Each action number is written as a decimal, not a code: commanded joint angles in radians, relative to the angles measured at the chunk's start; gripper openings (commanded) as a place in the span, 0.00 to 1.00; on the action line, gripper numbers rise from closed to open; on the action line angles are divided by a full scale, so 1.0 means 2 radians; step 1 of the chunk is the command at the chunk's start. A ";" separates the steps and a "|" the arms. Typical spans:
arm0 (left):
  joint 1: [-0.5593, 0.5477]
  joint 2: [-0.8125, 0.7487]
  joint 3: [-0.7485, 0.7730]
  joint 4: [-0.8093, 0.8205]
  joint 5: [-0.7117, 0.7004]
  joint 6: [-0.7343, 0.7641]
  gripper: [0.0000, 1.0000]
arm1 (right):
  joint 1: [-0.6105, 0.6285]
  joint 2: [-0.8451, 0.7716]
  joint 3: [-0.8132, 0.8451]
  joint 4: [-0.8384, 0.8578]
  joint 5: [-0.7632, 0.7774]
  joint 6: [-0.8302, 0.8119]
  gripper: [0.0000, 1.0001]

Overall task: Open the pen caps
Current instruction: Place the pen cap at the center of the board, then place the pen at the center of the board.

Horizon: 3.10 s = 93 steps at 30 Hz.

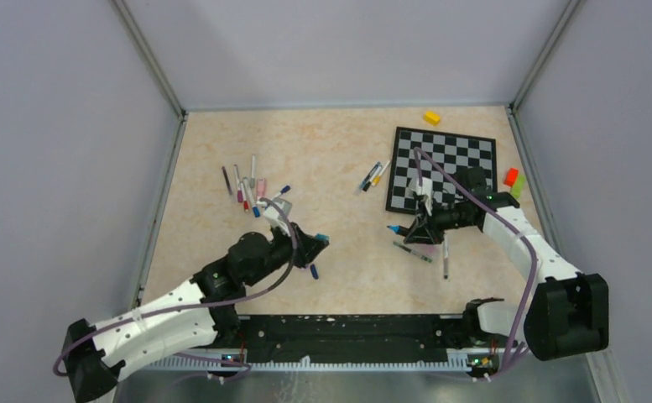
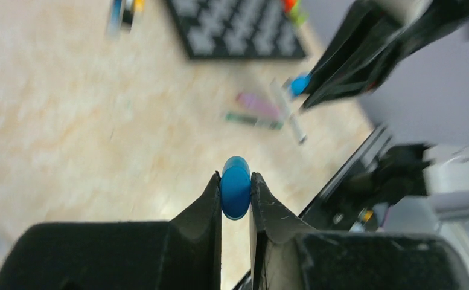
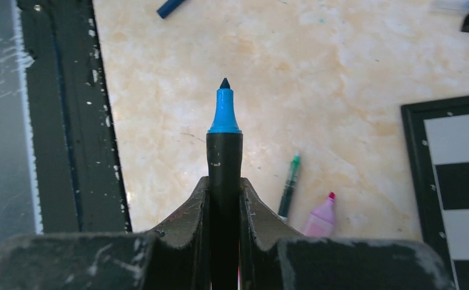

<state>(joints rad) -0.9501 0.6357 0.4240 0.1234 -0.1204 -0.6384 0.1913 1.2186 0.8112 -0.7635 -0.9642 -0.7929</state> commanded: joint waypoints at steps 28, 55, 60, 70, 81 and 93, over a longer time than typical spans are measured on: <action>-0.008 0.375 0.134 -0.184 -0.025 0.000 0.26 | -0.057 -0.020 -0.006 0.018 0.024 -0.005 0.00; -0.007 0.076 0.022 -0.027 -0.047 0.019 0.99 | -0.166 -0.100 -0.063 0.067 0.292 0.098 0.02; -0.007 0.010 -0.017 -0.012 -0.041 0.010 0.99 | -0.192 -0.060 -0.071 0.089 0.321 0.123 0.04; -0.007 -0.023 -0.020 -0.043 -0.038 0.013 0.99 | -0.208 0.011 -0.065 0.077 0.290 0.127 0.14; -0.007 -0.023 -0.024 -0.038 -0.034 0.001 0.99 | -0.207 0.061 -0.059 0.063 0.283 0.125 0.25; -0.007 -0.001 -0.017 -0.030 -0.015 -0.005 0.99 | -0.208 0.048 -0.053 0.055 0.264 0.118 0.32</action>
<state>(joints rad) -0.9630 0.6216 0.3832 0.0010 -0.1741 -0.6346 -0.2192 1.3373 0.6746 -0.6472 -0.4053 -0.5495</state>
